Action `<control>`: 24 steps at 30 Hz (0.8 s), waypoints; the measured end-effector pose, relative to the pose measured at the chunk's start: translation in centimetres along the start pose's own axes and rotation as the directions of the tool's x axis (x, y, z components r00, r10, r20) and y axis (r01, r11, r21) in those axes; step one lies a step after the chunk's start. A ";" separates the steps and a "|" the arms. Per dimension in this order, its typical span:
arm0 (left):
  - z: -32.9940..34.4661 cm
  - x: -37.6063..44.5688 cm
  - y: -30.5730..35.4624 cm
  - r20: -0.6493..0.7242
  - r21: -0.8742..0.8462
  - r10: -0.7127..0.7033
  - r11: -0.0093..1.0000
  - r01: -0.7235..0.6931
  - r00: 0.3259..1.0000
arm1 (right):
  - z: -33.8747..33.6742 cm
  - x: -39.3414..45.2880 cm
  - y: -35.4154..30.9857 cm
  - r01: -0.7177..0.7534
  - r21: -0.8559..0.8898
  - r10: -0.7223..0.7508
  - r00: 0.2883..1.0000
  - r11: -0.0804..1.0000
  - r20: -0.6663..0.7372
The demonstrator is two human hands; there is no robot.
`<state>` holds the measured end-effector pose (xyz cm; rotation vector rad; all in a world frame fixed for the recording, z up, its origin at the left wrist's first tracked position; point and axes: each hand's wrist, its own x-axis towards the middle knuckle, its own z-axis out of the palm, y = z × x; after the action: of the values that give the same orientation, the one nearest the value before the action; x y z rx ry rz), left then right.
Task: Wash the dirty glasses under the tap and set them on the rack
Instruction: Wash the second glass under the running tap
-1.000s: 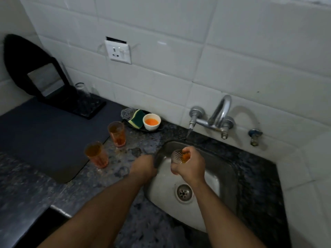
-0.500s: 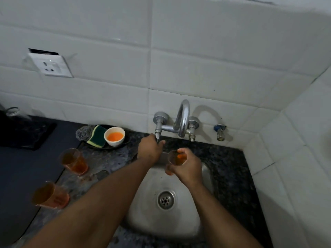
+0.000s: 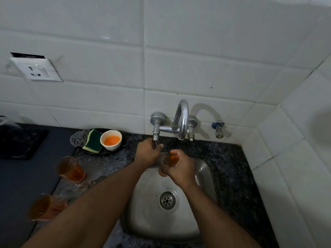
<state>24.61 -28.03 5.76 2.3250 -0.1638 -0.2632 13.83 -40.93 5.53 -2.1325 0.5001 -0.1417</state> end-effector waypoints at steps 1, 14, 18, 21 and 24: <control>-0.2 -0.3 -0.4 0.017 0.000 -0.009 1.000 0.009 1.000 | 0.0 -0.1 0.0 0.004 -0.001 -0.004 1.000 1.000 0.005; 0.8 -4.1 -2.5 0.332 -0.163 0.102 0.985 -0.050 0.938 | -0.4 -0.7 0.0 0.034 0.155 -0.045 0.997 0.987 0.070; 1.2 -4.7 -1.8 0.259 -0.118 0.120 0.989 -0.091 0.958 | -1.9 -1.6 1.1 0.208 0.066 -0.210 0.977 0.976 0.027; 0.9 -4.9 -1.5 0.243 -0.066 0.167 0.986 -0.156 0.955 | -2.9 -2.0 2.1 0.452 -0.135 -0.438 0.891 0.882 0.121; 0.8 -4.9 -1.5 0.294 -0.054 0.209 0.978 -0.203 0.933 | -3.0 -1.6 2.6 0.556 -0.191 -0.504 0.823 0.809 0.261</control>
<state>19.71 -26.56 4.79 2.2126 -0.5488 -0.5060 10.77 -43.83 5.30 -2.4677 -0.2316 -0.1824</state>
